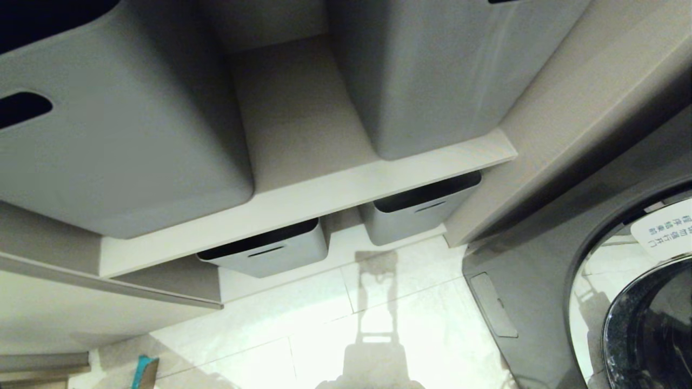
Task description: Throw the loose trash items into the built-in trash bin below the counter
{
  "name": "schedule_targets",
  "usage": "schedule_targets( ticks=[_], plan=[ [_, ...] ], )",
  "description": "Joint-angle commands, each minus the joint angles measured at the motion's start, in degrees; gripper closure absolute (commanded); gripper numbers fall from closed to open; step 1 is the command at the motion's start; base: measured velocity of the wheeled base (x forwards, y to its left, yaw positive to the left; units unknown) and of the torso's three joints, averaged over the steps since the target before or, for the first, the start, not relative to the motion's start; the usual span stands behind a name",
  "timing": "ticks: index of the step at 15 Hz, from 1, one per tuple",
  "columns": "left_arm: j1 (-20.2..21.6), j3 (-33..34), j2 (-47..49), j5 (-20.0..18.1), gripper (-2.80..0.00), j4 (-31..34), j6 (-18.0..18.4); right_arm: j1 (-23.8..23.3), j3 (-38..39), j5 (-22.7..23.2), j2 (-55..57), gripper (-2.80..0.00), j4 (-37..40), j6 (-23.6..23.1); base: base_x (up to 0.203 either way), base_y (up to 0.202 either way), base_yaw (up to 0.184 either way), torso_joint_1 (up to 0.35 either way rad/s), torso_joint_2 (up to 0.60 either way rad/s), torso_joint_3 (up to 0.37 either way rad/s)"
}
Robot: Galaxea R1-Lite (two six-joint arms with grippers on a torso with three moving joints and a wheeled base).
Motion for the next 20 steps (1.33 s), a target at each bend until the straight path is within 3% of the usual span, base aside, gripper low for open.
schedule_targets(
  ticks=[1,10,20],
  plan=[
    [0.5,0.0,0.0,-0.3,-2.8,-0.2,0.3,0.0,0.0,0.0,-0.1,0.0,0.0,0.0,0.0,0.0,0.0,0.0,0.0,0.0],
    [0.9,0.9,0.0,-0.2,-2.8,0.0,0.3,0.0,0.0,0.0,-0.1,0.0,0.0,0.0,0.0,0.0,0.0,0.0,0.0,-0.005],
    [1.0,0.8,0.0,-0.3,-2.8,-0.3,0.2,0.1,0.0,0.0,-0.1,0.0,0.0,0.0,0.0,0.0,0.0,0.001,0.0,-0.189]
  ],
)
